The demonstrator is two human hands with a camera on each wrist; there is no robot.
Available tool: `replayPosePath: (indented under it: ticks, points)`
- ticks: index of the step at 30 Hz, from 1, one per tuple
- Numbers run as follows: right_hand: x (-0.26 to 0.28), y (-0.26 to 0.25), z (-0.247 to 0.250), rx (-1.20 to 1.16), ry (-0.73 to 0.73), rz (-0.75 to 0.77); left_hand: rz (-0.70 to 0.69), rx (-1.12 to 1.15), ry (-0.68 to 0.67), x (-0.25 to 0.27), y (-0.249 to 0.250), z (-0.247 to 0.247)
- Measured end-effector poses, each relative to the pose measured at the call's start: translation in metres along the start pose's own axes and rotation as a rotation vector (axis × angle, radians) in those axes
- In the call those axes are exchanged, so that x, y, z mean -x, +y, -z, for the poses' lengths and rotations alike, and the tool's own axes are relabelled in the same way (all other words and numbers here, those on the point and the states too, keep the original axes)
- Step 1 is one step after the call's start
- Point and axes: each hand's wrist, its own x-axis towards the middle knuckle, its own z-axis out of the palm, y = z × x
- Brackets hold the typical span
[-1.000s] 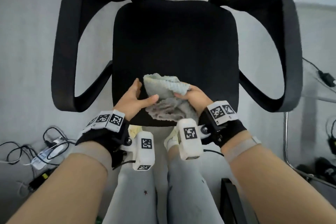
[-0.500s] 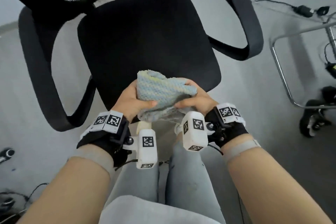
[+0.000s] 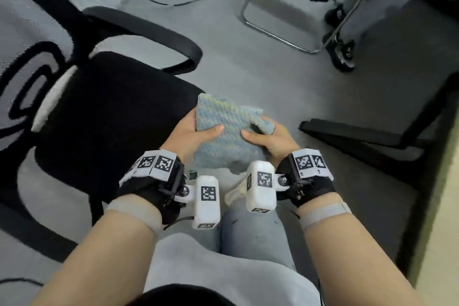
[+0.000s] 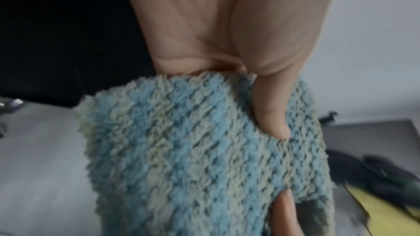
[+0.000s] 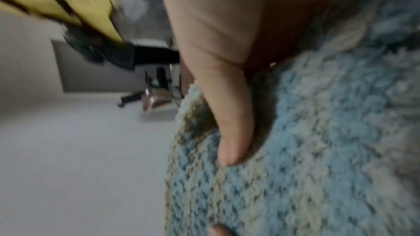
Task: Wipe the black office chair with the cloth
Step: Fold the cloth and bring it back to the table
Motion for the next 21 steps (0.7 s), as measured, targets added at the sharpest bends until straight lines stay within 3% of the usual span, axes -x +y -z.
replayPosePath:
  ticks: [9,16,21]
  points:
    - [0.163,-0.006,0.148,-0.234,0.636,0.383,0.111,-0.358,-0.479,-0.015,0.0,-0.231]
    - [0.265,0.052,0.216,-0.544,0.957,0.415,0.13,-0.699,-0.947,0.022,-0.045,-0.38]
    - [0.311,0.102,0.229,-0.74,1.18,0.35,0.207,-0.954,-1.203,0.049,-0.098,-0.442]
